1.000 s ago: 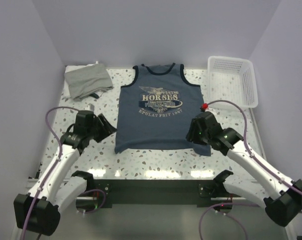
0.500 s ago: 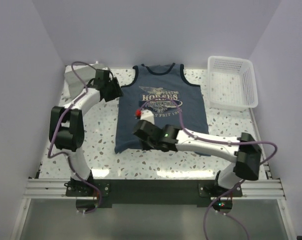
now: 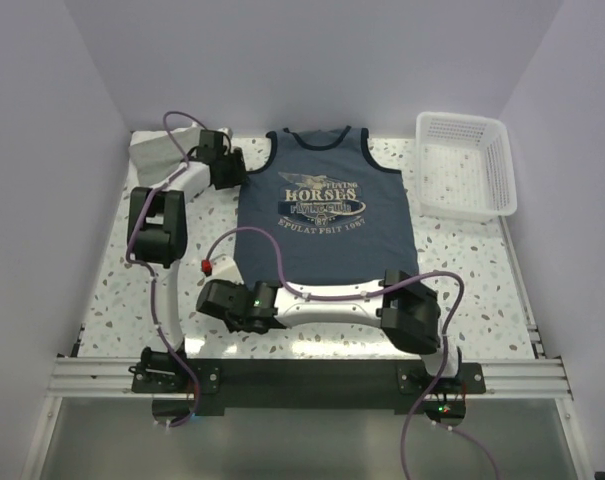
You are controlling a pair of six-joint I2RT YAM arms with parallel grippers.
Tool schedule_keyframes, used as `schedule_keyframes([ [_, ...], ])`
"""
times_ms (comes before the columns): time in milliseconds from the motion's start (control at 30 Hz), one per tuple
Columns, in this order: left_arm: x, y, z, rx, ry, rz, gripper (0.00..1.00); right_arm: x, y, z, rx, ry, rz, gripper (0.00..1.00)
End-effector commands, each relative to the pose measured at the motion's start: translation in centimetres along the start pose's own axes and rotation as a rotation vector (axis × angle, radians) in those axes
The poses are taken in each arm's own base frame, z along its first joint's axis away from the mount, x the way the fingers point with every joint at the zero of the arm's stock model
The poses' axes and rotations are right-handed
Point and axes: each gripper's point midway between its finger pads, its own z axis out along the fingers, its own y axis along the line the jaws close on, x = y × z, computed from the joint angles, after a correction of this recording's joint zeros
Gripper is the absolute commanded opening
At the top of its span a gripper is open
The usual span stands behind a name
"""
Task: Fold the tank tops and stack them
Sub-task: Fold the tank top
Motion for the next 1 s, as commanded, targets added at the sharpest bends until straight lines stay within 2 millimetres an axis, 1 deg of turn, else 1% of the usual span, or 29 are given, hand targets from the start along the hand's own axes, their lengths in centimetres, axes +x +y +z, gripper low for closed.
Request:
schedule_keyframes([
  [0, -1.6, -0.5, 0.5, 0.039, -0.049, 0.031, 0.59, -1.3, 1.6, 0.9, 0.000, -0.063, -0.015, 0.31],
  [33, -1.7, -0.3, 0.5, 0.039, -0.054, 0.028, 0.59, -1.4, 2.1, 1.2, -0.003, -0.080, -0.022, 0.32],
  [67, -1.5, -0.3, 0.5, 0.041, -0.057, 0.026, 0.59, -1.6, 1.8, 1.5, 0.022, -0.108, -0.027, 0.34],
  [100, -2.0, -0.4, 0.0, 0.044, -0.070, 0.020, 0.59, -1.7, 1.8, 2.0, 0.035, -0.122, -0.029, 0.37],
  [133, -2.3, -0.4, -0.3, 0.046, -0.081, 0.018, 0.58, -2.2, 2.0, 2.2, 0.033, -0.147, -0.027, 0.38],
  [167, -2.2, -0.4, -0.4, 0.050, -0.091, 0.014, 0.58, -2.6, 1.7, 2.4, 0.057, -0.177, -0.026, 0.39],
  [200, -2.8, -0.5, -1.1, 0.053, -0.109, 0.014, 0.58, -2.7, 1.6, 2.6, 0.068, -0.191, -0.026, 0.39],
  [233, -3.0, -0.6, -1.3, 0.057, -0.118, 0.013, 0.58, -3.3, 1.6, 2.7, 0.075, -0.218, -0.023, 0.40],
  [267, -3.3, -0.5, -1.6, 0.060, -0.125, 0.010, 0.58, -3.5, 1.1, 3.2, 0.110, -0.241, -0.031, 0.40],
  [300, -3.3, -0.4, -1.6, 0.061, -0.124, 0.008, 0.58, -4.0, 1.0, 3.1, 0.122, -0.264, -0.024, 0.41],
  [333, -3.6, -0.4, -1.8, 0.062, -0.128, 0.003, 0.58, -3.9, 1.0, 3.6, 0.132, -0.268, -0.039, 0.41],
  [400, -4.2, -0.2, -2.2, 0.065, -0.139, -0.004, 0.58, -4.4, 1.0, 4.1, 0.154, -0.284, -0.048, 0.41],
  [433, -4.3, -0.1, -2.3, 0.063, -0.140, -0.007, 0.58, -3.6, 0.9, 5.1, 0.170, -0.265, -0.076, 0.41],
  [467, -4.6, 0.1, -2.5, 0.065, -0.144, -0.015, 0.58, -3.9, 1.2, 5.2, 0.173, -0.269, -0.075, 0.41],
  [500, -4.7, 0.0, -2.7, 0.071, -0.143, -0.015, 0.58, -3.9, 1.1, 5.5, 0.183, -0.267, -0.079, 0.41],
  [533, -4.8, 0.0, -2.8, 0.072, -0.145, -0.018, 0.58, -3.2, 0.9, 6.2, 0.199, -0.254, -0.092, 0.41],
  [600, -5.0, 0.0, -2.9, 0.076, -0.150, -0.017, 0.58, -3.2, 0.7, 6.5, 0.215, -0.257, -0.088, 0.41],
  [633, -5.1, -0.1, -2.9, 0.078, -0.151, -0.017, 0.58, -3.0, 0.0, 6.6, 0.246, -0.254, -0.098, 0.41],
  [733, -5.1, -0.2, -2.9, 0.085, -0.150, -0.022, 0.58, -2.8, -0.6, 6.8, 0.280, -0.251, -0.106, 0.40],
  [800, -5.1, -0.4, -2.9, 0.091, -0.149, -0.028, 0.58, -2.5, -0.7, 6.9, 0.285, -0.245, -0.111, 0.40],
  [967, -5.1, -0.4, -2.9, 0.093, -0.149, -0.033, 0.58, -0.9, -0.4, 7.8, 0.264, -0.197, -0.129, 0.40],
])
